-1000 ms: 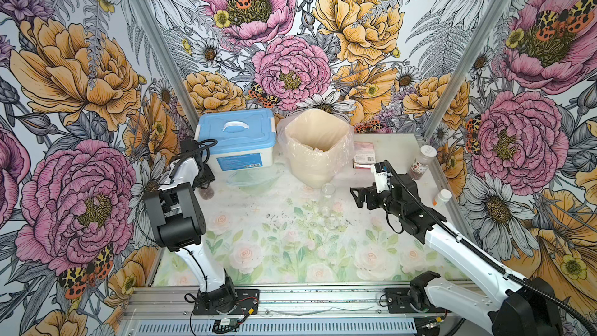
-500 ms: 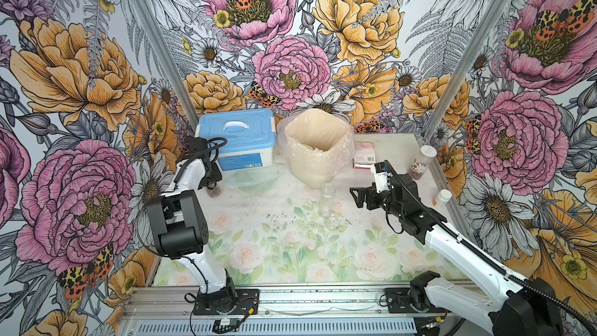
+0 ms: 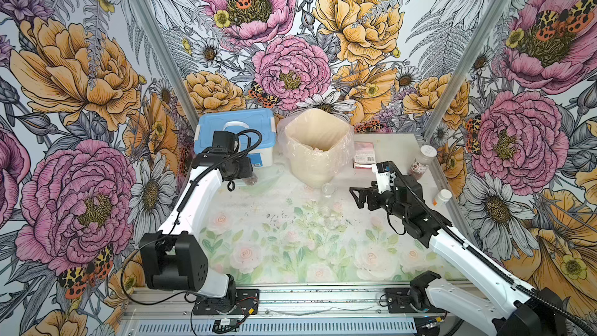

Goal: Empty the moldy dried flower tea in the jars
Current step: Pick up the jar from the center of the board.

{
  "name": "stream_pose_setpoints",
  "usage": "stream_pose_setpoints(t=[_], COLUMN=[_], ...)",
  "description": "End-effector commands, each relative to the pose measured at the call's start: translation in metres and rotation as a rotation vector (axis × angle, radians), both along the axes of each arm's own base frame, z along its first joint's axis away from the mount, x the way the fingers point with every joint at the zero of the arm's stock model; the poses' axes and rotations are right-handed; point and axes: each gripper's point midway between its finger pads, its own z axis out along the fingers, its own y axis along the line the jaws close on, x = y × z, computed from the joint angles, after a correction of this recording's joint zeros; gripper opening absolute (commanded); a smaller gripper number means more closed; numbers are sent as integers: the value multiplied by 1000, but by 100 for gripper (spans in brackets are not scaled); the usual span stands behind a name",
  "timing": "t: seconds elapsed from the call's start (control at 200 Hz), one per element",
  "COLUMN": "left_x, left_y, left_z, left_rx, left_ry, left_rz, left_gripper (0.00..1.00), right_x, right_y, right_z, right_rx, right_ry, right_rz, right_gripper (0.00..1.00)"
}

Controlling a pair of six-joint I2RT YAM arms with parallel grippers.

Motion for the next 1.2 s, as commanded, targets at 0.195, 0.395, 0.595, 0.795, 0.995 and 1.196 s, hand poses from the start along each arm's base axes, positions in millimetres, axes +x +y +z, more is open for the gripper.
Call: stream_pose_setpoints(t=[0.195, 0.395, 0.595, 0.795, 0.995, 1.196], left_x=[-41, -62, -83, -106, -118, -112], left_y=[-50, -83, -106, -138, -185, -213], left_z=[51, 95, 140, 176, 172, 150], left_rx=[-150, -178, -182, -277, -394, -457], left_ry=[-100, -221, -343, -403, -311, -194], left_rz=[-203, -337, -433, -568, -739, -809], left_gripper=[31, 30, 29, 29, 29, 30], right_x=[-5, -9, -13, -21, -35, -49], right_y=[22, 38, 55, 66, 76, 78], right_z=[34, 43, 50, 64, 74, 85], right_rx=[47, 39, 7, -8, -4, -13], right_ry=[-71, -89, -117, -169, -212, -278], right_rz=[107, 164, 220, 277, 362, 422], right_gripper=[99, 99, 99, 99, 97, 97])
